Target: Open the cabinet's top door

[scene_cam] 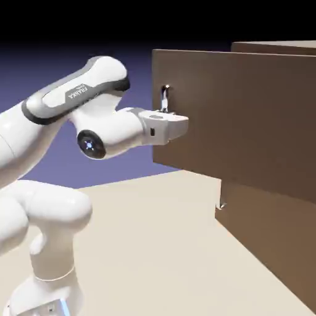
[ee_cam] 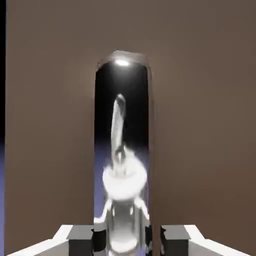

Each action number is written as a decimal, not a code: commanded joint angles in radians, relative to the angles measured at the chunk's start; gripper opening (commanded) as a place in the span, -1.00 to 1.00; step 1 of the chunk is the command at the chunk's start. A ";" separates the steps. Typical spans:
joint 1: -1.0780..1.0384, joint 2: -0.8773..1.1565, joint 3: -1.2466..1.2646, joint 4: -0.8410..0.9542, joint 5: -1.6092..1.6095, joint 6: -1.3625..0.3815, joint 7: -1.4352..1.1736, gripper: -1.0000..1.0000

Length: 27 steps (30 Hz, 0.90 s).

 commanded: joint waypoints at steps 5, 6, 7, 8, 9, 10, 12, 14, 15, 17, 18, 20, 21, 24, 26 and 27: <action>-0.140 0.016 0.051 -0.050 -0.157 -0.137 0.218 -1.00; -0.172 0.017 0.058 -0.062 -0.192 -0.170 0.262 -1.00; -0.205 0.016 0.064 -0.073 -0.229 -0.204 0.305 -1.00; -0.240 0.013 0.068 -0.085 -0.268 -0.242 0.349 -1.00; -0.276 0.006 0.070 -0.097 -0.309 -0.282 0.391 -1.00; -0.313 -0.005 0.068 -0.109 -0.351 -0.322 0.431 -1.00; -0.385 -0.036 0.054 -0.130 -0.436 -0.408 0.500 -1.00; -0.453 -0.069 0.029 -0.145 -0.514 -0.495 0.553 -1.00; -0.485 -0.083 0.013 -0.150 -0.550 -0.539 0.575 -1.00; -0.546 -0.108 -0.026 -0.155 -0.619 -0.626 0.610 -1.00; -0.574 -0.119 -0.048 -0.155 -0.653 -0.669 0.625 -1.00; -0.627 -0.137 -0.098 -0.151 -0.718 -0.756 0.648 -1.00; -0.651 -0.144 -0.125 -0.146 -0.750 -0.800 0.657 -1.00; -0.713 -0.153 -0.212 -0.121 -0.844 -0.930 0.676 -1.00; -0.742 -0.150 -0.275 -0.094 -0.904 -1.017 0.684 -1.00; -0.754 -0.146 -0.307 -0.078 -0.934 -1.061 0.686 -1.00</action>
